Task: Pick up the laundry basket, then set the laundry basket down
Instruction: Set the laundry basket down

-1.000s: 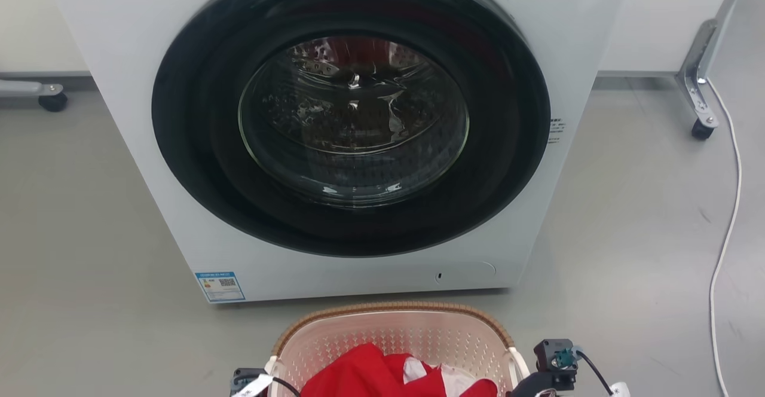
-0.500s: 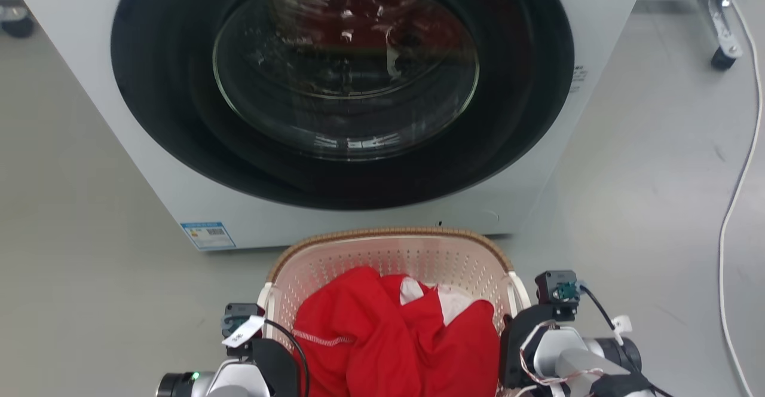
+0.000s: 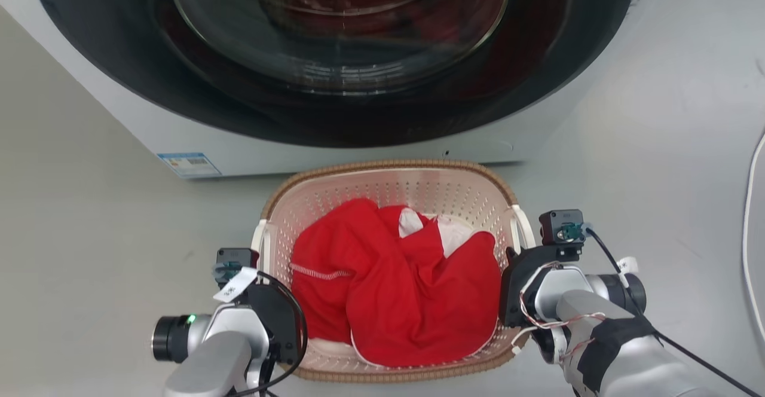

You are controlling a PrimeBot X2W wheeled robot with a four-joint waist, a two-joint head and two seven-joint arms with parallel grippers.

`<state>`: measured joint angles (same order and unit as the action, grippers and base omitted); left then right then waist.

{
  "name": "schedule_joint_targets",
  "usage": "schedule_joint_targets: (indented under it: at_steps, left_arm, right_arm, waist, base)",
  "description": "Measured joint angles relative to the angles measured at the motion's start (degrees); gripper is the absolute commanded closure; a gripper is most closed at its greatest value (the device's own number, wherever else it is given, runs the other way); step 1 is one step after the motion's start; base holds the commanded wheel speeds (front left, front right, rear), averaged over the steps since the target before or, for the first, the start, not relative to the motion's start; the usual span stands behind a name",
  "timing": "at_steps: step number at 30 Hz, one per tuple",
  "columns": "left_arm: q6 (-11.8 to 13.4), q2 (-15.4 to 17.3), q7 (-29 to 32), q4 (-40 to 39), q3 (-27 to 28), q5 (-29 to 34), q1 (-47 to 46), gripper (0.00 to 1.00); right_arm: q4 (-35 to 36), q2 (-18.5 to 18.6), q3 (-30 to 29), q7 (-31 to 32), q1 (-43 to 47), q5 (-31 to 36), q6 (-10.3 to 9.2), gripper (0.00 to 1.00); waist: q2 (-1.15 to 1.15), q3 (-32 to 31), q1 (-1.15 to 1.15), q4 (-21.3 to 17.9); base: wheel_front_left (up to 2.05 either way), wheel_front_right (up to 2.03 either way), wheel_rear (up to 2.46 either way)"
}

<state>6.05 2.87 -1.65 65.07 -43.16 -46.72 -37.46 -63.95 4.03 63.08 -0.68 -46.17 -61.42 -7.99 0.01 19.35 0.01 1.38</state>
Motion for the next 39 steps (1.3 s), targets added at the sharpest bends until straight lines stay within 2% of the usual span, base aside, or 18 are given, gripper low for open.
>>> schedule_joint_targets:
  at_steps: [31,39]
  left_arm:
    - [0.6,0.0,-4.6,-0.1,0.9,1.0,-14.3,1.00]
    - [0.6,-0.1,-5.6,0.6,0.9,1.1,-16.3,1.00]
  right_arm:
    - [-2.9,0.4,-0.4,-5.0,-14.8,3.2,0.01,1.00]
    - [-3.0,0.5,-0.4,-6.2,-16.2,3.2,0.01,1.00]
  waist:
    - [0.01,25.6,-0.01,2.0]
    - [0.00,29.1,-0.01,2.2]
  base:
    - [0.00,0.00,0.00]
    - [0.00,0.00,0.00]
